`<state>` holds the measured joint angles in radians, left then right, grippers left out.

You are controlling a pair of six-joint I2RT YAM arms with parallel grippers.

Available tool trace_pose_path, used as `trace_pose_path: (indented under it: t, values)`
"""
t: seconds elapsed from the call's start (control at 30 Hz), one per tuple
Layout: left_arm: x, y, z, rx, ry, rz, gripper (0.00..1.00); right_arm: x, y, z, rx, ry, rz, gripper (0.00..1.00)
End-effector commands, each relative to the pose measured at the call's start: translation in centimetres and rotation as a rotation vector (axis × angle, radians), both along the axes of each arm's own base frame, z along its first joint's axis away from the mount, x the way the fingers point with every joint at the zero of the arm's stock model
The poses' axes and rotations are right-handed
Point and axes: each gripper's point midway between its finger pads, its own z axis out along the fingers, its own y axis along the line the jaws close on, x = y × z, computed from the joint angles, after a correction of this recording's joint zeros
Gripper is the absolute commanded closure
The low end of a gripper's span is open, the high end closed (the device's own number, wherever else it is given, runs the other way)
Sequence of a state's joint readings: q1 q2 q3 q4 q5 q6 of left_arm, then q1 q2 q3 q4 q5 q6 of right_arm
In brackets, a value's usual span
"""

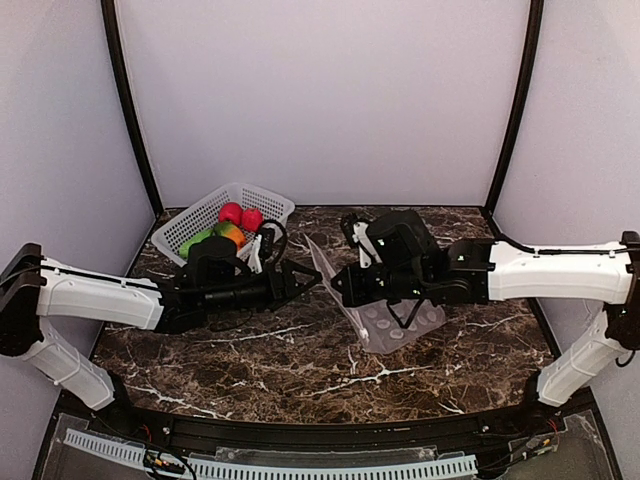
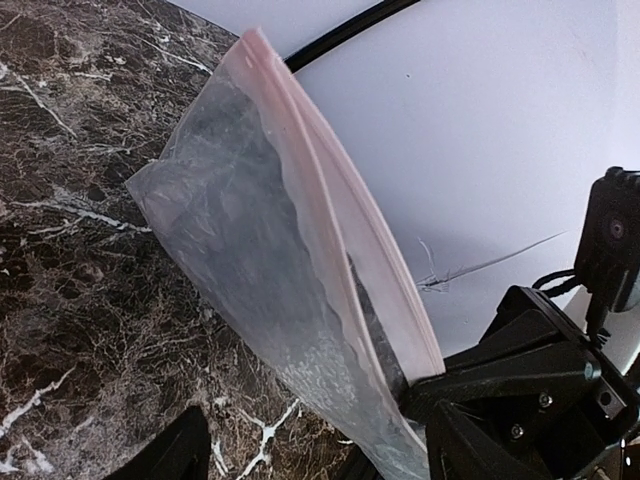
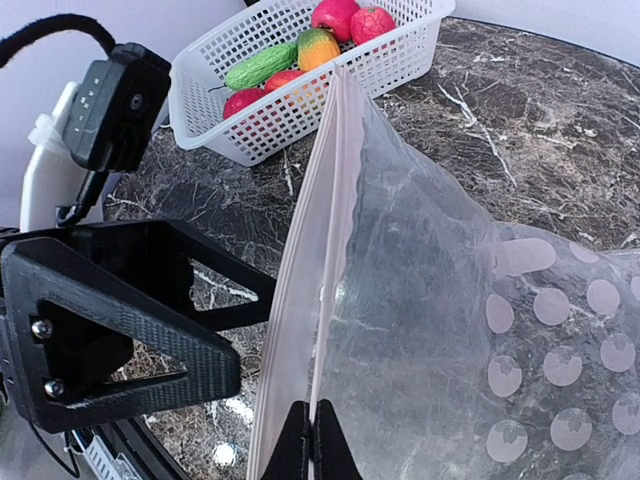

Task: Place the food in the zip-top bag and seal the zipper
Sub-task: Open the zipper food storage bag at the center of the board.

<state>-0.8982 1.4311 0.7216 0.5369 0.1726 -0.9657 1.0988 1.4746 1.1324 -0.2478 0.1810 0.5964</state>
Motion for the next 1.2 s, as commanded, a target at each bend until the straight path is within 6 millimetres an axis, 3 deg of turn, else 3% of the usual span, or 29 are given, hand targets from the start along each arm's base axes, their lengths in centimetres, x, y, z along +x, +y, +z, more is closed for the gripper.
trace_pose_path:
  t: [0.0, 0.37, 0.47, 0.57, 0.8, 0.9, 0.97, 1.17]
  values:
    - [0.6, -0.7, 1.6, -0.064, -0.009, 0.021, 0.25, 0.4, 1.1, 1.5, 0.007, -0.053, -0.020, 1.00]
    - [1.5, -1.0, 0.5, -0.042, 0.008, 0.047, 0.26, 0.5, 1.7, 0.9, -0.075, -0.097, -0.025, 1.00]
    - [1.5, -1.0, 0.1, -0.028, 0.014, 0.052, 0.37, 0.5, 1.7, 0.9, -0.085, -0.105, -0.028, 1.00]
    - [1.6, -1.0, -0.3, -0.005, 0.017, 0.053, 0.55, 0.6, 1.5, 0.9, -0.101, -0.116, -0.035, 1.00]
    - [1.5, -0.5, -1.8, 0.058, 0.036, 0.058, 0.78, 1.0, 1.3, 1.3, -0.132, -0.149, -0.051, 1.00]
    - [1.5, -0.1, -2.9, 0.105, 0.046, 0.067, 0.94, 1.2, 1.0, 2.0, -0.158, -0.178, -0.072, 1.00]
    - [1.5, 0.3, -3.7, 0.145, 0.053, 0.075, 0.98, 1.3, 0.7, 2.6, -0.185, -0.206, -0.089, 1.00]
    - [1.8, 2.5, -5.6, 0.322, 0.044, 0.126, 0.99, 1.5, -0.6, 5.0, -0.265, -0.316, -0.166, 1.00]
